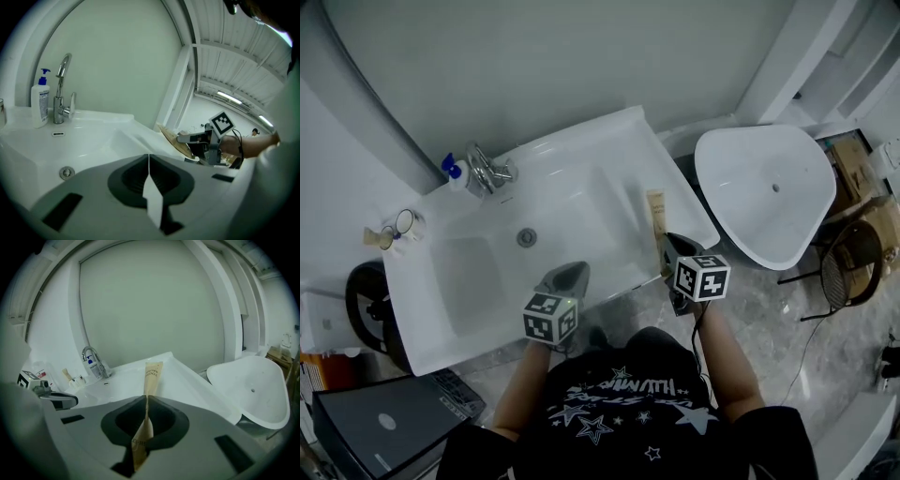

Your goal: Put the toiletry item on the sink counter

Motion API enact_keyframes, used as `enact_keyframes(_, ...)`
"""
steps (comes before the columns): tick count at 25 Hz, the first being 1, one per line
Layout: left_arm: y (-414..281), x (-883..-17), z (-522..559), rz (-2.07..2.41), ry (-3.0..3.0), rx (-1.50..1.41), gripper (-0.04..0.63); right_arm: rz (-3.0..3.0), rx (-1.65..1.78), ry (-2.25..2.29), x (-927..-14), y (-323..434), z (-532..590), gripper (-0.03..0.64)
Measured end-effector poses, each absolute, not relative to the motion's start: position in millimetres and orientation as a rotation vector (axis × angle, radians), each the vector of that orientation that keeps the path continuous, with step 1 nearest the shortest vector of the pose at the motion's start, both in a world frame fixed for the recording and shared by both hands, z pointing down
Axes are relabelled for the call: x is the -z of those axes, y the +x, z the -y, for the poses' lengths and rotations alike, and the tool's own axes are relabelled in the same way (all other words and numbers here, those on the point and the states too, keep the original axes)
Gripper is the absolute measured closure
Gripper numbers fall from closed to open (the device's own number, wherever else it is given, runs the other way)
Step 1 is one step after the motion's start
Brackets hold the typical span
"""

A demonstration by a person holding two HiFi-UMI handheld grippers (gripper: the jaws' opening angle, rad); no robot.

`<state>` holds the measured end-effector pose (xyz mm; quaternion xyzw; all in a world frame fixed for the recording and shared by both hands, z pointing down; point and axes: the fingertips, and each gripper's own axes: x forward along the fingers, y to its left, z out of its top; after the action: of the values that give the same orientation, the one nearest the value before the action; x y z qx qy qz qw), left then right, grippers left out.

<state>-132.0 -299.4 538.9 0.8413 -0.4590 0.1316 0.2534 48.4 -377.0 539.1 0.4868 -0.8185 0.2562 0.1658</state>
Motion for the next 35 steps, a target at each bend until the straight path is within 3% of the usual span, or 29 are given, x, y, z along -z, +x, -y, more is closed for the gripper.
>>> enact_keyframes(24,-100.9,-544.9,377.4,1.499,2.062,-0.33,0.574,2.335,-0.748,1.062,-577.8,50.6,504.9,0.592)
enact_keyframes(35,-118.3,-546.2,381.1,1.611,1.973,-0.297,0.574,2.248,-0.716,1.016,-604.8,30.7,542.1,0.592)
